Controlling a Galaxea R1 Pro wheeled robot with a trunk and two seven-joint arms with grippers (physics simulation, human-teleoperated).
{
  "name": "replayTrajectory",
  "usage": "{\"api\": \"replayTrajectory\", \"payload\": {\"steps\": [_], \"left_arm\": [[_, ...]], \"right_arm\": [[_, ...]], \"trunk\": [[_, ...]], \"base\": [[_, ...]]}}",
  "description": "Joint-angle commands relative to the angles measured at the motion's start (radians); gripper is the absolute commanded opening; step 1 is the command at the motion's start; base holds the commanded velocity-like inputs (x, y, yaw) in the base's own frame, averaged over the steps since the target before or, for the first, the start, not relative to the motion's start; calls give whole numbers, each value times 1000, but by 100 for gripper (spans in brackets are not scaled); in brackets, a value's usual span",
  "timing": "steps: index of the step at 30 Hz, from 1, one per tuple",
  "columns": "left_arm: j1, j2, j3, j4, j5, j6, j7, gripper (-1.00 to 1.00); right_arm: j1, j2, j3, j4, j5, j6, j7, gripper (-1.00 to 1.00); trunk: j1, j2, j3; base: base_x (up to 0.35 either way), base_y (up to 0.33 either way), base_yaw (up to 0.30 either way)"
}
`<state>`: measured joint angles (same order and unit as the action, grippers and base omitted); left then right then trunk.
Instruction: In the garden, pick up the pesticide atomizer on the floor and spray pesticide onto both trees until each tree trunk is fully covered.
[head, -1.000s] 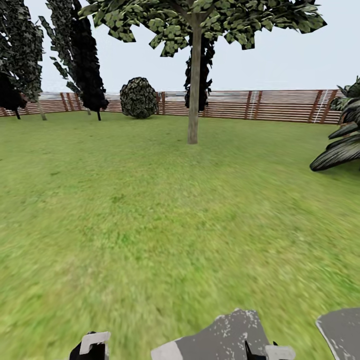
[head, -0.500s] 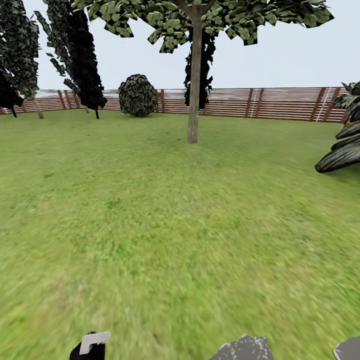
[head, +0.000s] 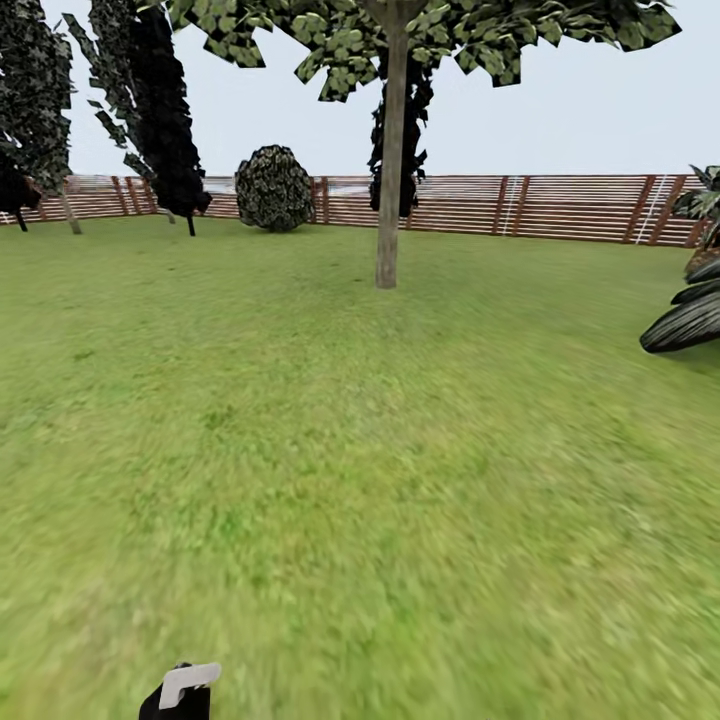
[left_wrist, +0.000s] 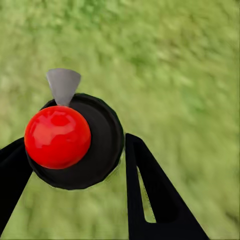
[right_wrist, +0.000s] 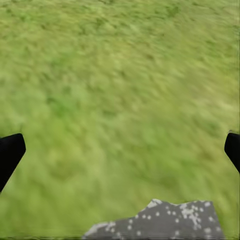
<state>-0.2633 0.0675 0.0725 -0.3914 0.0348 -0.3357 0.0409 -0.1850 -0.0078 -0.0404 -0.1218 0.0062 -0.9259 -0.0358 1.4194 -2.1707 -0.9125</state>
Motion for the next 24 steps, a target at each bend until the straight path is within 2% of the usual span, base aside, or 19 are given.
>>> {"api": "replayTrajectory", "payload": {"steps": [1,9,24], "left_arm": [[-1,0,0,1,4,-3,1,-100],[-1,0,0,0,4,-3,1,-100],[-1,-1,0,0,4,-3,1,-100]], "right_arm": [[-1,0,-3,15,1,-3,1,100],[-1,0,-3,77,2,-2,2,100],[-1,-1,-3,82,2,-2,2,100]], "trunk": [[0,0,-1],[0,0,-1],[0,0,-1]], "base": [[338,0,0],[338,0,0],[338,0,0]]}}
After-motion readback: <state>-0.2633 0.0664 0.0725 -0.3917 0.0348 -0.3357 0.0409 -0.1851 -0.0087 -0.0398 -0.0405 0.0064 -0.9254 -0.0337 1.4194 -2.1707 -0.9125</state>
